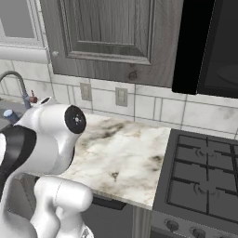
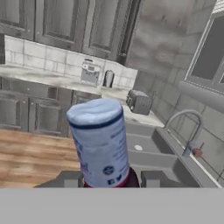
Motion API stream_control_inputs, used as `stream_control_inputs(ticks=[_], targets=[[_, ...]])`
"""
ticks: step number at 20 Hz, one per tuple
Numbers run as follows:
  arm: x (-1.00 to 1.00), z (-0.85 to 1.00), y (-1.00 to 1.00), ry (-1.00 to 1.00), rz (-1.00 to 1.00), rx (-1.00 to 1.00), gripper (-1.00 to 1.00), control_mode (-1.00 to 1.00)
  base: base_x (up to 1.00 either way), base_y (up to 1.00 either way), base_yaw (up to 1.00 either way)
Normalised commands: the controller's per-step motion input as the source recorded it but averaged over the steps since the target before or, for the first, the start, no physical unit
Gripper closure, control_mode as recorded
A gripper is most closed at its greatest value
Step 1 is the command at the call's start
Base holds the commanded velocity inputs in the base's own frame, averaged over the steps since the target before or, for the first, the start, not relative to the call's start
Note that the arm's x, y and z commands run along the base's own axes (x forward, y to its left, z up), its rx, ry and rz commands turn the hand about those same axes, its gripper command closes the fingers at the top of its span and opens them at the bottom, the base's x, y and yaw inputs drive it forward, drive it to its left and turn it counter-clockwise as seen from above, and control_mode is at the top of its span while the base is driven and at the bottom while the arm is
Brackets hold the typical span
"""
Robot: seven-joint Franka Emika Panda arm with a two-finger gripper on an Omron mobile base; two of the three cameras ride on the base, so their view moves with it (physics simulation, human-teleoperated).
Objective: Place the condiment bottle and condiment bottle from the counter to the top shelf of the fridge. If the existing items in the fridge are on the top shelf, move them to other shelves.
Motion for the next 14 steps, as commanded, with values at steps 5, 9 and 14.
stream_control_inputs(ticks=[5,9,14], targets=[[-0.62,0.60,-0.03,0.17,-0.15,-0.02,1.00,-1.00,0.00,0.00,0.00],[-0.76,0.02,-0.19,0.03,-0.14,0.00,1.00,-1.00,0.00,0.00,0.00],[0.00,0.00,0.00,0.00,0.00,0.00,1.00,1.00,-1.00,-0.44,-0.18]])
